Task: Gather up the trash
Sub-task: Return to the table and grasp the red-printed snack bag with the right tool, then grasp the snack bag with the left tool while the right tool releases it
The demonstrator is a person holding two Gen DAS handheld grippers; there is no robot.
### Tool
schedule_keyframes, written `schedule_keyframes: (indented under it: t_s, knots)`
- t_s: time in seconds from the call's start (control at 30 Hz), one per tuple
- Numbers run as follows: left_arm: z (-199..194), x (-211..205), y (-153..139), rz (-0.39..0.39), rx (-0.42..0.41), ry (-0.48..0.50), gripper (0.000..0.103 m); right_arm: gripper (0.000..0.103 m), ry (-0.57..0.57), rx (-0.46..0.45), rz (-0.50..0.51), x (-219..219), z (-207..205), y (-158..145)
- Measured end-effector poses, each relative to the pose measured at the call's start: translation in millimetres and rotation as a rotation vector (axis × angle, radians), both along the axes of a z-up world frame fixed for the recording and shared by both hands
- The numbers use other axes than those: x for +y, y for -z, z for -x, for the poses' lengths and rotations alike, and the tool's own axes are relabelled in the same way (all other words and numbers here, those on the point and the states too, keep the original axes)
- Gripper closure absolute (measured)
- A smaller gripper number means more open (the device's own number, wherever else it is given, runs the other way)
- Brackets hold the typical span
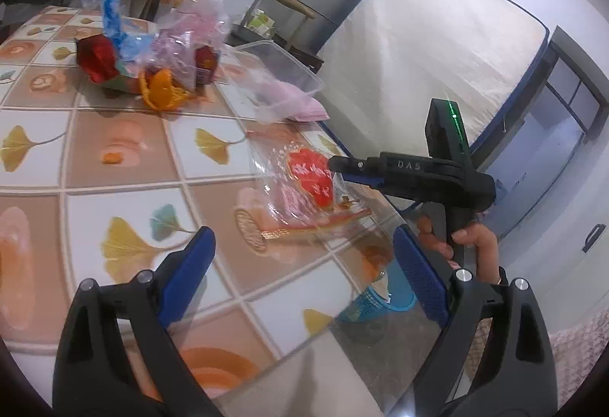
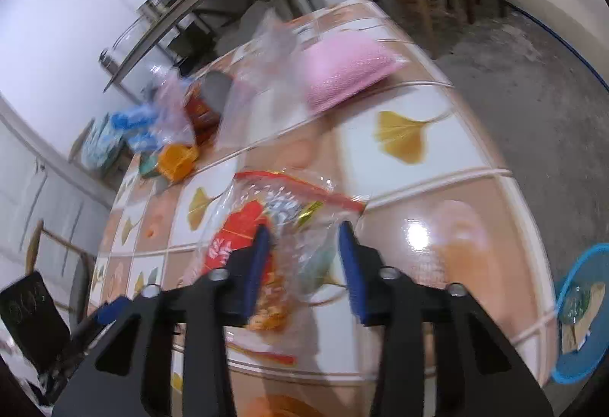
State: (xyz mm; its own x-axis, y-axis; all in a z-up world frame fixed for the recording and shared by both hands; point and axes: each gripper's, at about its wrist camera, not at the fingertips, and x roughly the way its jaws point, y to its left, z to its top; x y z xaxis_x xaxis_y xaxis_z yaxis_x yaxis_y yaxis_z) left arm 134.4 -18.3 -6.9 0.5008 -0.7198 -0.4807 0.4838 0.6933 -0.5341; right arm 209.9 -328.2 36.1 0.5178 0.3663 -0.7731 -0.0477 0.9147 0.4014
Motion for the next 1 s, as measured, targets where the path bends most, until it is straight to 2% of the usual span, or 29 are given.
schedule_keyframes:
  t_s: [0.1,0.2,0.37,0.5,0.53,0.63,0.8,0.9,1.0]
  knots:
    - [-7,8,0,-0.006,0.006,-0.019,0.013,0.072,-0.052,-0.002,0.016,21,-5,0]
    - [-13,15,4,-0.039,0.03,-0.046,0.013,0.072,-0.111,0.016,-0.014,46,-10,5]
    - [-20,30,13,-0.051,0.102,-0.099,0.013,0.072,-0.245,0.053,-0.142,81,-12,11]
    - [-24,38,12,-0.083,0.107,-0.131,0.013,0.068,-0.315,0.071,-0.204,98,-6,10]
    - [-25,38,11,-0.101,0.11,-0.134,0.013,0.063,-0.322,0.071,-0.224,98,-5,9]
    - [-31,31,9,-0.16,0.113,-0.139,0.013,0.062,-0.329,0.086,-0.283,94,-2,9]
    - [-38,10,8,-0.366,0.075,-0.152,0.013,0.062,-0.336,0.106,-0.346,91,0,13]
    - [-39,5,10,-0.428,0.056,-0.161,0.022,0.062,-0.331,0.101,-0.358,89,1,13]
    - [-40,5,10,-0.43,0.051,-0.161,0.035,0.062,-0.323,0.085,-0.361,84,3,8]
